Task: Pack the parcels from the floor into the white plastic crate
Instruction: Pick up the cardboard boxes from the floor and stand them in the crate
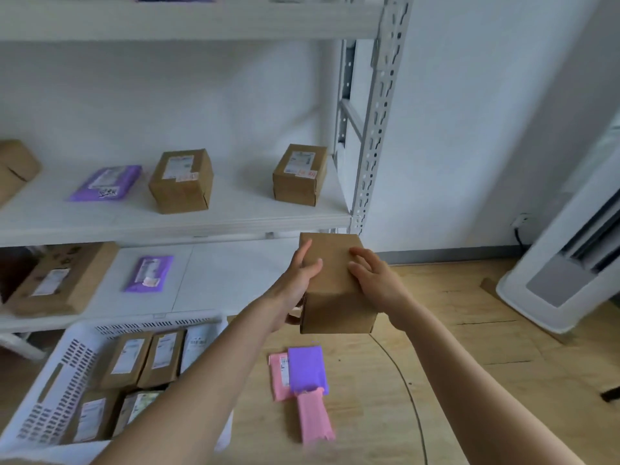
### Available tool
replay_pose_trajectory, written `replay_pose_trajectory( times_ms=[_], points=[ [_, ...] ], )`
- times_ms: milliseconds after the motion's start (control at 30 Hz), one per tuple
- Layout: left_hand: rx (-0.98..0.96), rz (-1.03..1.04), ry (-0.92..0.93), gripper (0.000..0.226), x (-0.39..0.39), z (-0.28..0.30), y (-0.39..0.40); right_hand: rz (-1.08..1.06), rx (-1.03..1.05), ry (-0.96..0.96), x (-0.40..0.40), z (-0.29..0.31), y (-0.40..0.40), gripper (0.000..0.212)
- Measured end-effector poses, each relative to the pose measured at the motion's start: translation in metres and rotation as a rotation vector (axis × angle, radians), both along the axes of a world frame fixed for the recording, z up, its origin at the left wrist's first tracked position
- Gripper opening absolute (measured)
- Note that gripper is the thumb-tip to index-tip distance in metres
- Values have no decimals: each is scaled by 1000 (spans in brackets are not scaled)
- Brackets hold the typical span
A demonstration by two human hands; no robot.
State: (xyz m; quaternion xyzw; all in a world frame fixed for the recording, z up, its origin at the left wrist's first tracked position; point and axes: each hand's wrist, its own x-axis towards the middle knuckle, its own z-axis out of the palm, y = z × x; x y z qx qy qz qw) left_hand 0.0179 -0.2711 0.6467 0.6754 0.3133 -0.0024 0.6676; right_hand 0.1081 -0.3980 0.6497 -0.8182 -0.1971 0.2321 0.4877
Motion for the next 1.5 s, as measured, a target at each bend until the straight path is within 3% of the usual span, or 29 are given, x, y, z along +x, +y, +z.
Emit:
replay_pose_trajectory(
  times_ms=[400, 667, 867, 1000, 1133, 1300, 1400, 1500],
  points=[
    [117, 35, -124, 46, -98, 57, -22, 69, 50, -105, -92, 67, -21, 38],
    [142, 45, -121, 63, -165, 60, -3, 80, 28, -20, -163, 73, -10, 58],
    [117, 64, -153, 59, -242, 48, 61, 65, 81, 98, -241, 64, 48, 54],
    [120, 94, -129, 56, -289, 43, 114, 53, 57, 50, -290, 53, 95, 51],
    [98, 97, -123, 56, -325, 38, 155, 85, 55, 26, -328, 40, 138, 64],
    [67, 56, -157, 62, -345, 22, 201, 120, 91, 56, -349, 23, 192, 68],
    [82, 138, -143, 56, -345, -2, 229, 104, 101, 15, -353, 6, 232, 66],
    [129, 240, -120, 56, -344, -20, 262, 80, 203, 131, -349, -9, 266, 65]
  ],
)
